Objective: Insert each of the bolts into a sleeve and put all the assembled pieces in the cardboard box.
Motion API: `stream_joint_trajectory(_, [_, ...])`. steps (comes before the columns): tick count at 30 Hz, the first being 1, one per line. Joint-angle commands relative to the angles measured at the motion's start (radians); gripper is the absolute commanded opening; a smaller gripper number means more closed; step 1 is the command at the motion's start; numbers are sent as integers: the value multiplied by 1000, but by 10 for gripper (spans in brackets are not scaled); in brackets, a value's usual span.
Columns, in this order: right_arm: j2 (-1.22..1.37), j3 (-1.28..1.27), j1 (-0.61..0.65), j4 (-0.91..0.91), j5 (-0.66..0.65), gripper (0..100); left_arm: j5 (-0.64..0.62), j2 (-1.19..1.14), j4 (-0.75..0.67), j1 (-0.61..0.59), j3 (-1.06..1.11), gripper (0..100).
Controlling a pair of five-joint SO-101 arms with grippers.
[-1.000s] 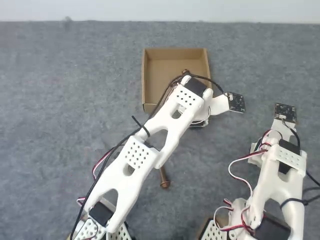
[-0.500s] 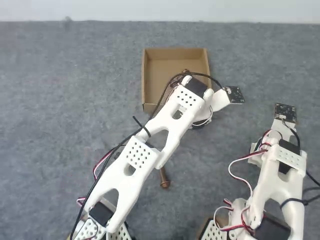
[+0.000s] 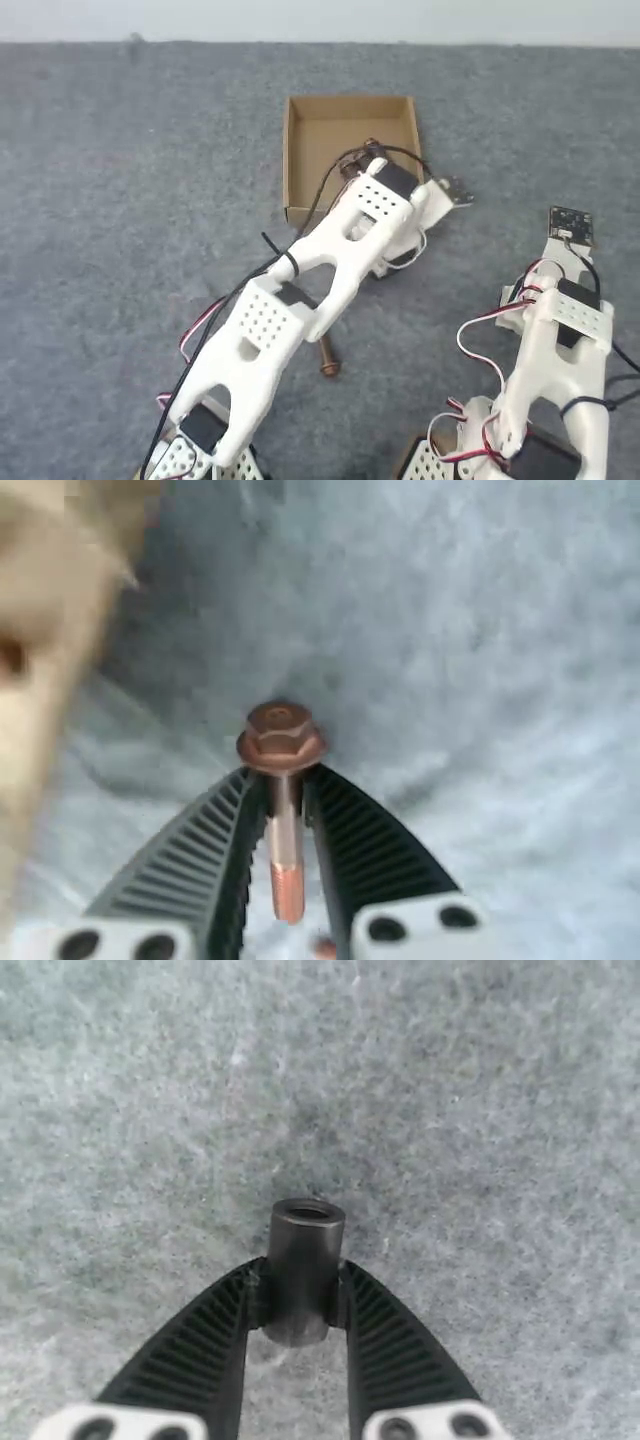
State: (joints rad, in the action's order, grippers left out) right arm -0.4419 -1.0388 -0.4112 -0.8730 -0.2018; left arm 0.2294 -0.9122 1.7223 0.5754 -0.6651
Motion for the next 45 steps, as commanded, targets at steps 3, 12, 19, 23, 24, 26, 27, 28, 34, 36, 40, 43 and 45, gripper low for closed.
stream_joint_trajectory(3, [-7,6,16,15,-12,7,-87,265,-48,-38,243,11])
stream_joint_trajectory(12, [-7,5,16,12,-12,7,-149,506,-256,-192,590,11])
stream_joint_trajectory(19, [-7,5,16,12,-12,7,-226,717,-456,-273,840,11])
stream_joint_trajectory(23, [-7,5,16,10,-12,7,-229,847,-551,-338,972,12])
stream_joint_trajectory(24, [-7,5,18,8,-12,7,-242,879,-577,-367,1000,12])
stream_joint_trajectory(26, [-7,5,19,7,-12,7,-281,934,-634,-439,1055,12])
stream_joint_trajectory(27, [-7,5,19,7,-12,7,-299,959,-666,-474,1082,12])
stream_joint_trajectory(28, [-7,5,21,7,-12,7,-318,977,-703,-509,1112,12])
stream_joint_trajectory(34, [-16,5,31,5,-12,7,-381,1065,-887,-669,1296,12])
stream_joint_trajectory(36, [-12,5,42,5,-12,7,-381,1106,-919,-733,1342,12])
stream_joint_trajectory(40, [-8,-6,71,10,-12,7,-376,1200,-1011,-799,1480,12])
stream_joint_trajectory(43, [-16,-14,99,13,-12,7,-374,1280,-1091,-806,1603,12])
stream_joint_trajectory(45, [-16,-12,128,15,-12,7,-374,1332,-1129,-807,1672,12])
